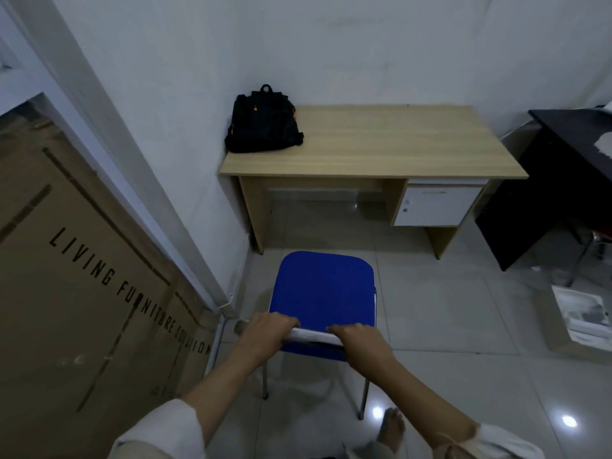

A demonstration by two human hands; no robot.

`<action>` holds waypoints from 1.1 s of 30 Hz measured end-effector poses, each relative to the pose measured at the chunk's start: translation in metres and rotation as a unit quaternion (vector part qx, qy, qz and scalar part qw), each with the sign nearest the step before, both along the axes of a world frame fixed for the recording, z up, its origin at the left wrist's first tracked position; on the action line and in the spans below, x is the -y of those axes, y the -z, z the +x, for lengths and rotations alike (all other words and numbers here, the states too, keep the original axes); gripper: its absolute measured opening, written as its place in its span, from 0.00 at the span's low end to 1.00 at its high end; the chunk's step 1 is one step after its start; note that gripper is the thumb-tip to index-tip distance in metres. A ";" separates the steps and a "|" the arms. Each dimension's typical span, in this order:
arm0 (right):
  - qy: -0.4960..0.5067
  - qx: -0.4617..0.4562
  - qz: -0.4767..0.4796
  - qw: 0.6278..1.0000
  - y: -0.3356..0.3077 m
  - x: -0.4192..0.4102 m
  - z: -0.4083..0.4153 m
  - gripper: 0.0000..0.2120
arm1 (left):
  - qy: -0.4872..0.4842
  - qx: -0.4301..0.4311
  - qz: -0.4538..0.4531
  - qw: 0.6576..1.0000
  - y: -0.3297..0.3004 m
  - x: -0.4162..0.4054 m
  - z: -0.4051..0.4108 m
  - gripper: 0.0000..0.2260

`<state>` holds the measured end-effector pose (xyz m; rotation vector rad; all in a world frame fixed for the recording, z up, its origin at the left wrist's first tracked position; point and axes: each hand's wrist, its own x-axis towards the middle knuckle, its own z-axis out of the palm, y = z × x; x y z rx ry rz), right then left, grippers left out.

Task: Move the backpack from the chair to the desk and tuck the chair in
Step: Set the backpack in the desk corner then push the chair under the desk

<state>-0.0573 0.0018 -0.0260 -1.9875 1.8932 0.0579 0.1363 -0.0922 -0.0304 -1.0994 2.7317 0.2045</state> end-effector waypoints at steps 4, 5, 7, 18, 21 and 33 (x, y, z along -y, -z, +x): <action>-0.009 0.009 0.011 1.000 -0.004 0.010 -0.024 0.22 | -0.009 -0.012 0.002 1.000 0.003 0.003 -0.022 0.13; -0.015 0.009 0.010 1.000 -0.004 0.015 -0.033 0.22 | -0.011 -0.017 -0.003 1.000 0.006 0.005 -0.031 0.12; -0.023 0.004 0.006 1.000 -0.005 0.021 -0.045 0.21 | -0.010 -0.018 -0.009 1.000 0.007 0.009 -0.042 0.12; -0.054 -0.012 -0.004 0.998 -0.004 0.097 -0.127 0.20 | -0.016 0.010 -0.028 0.999 0.016 0.076 -0.116 0.21; -0.064 -0.004 -0.010 0.998 -0.004 0.117 -0.144 0.19 | -0.038 0.032 -0.004 0.999 0.015 0.091 -0.131 0.18; -0.064 0.008 -0.039 0.997 0.008 0.185 -0.178 0.15 | -0.073 0.009 0.027 0.997 0.003 0.161 -0.165 0.16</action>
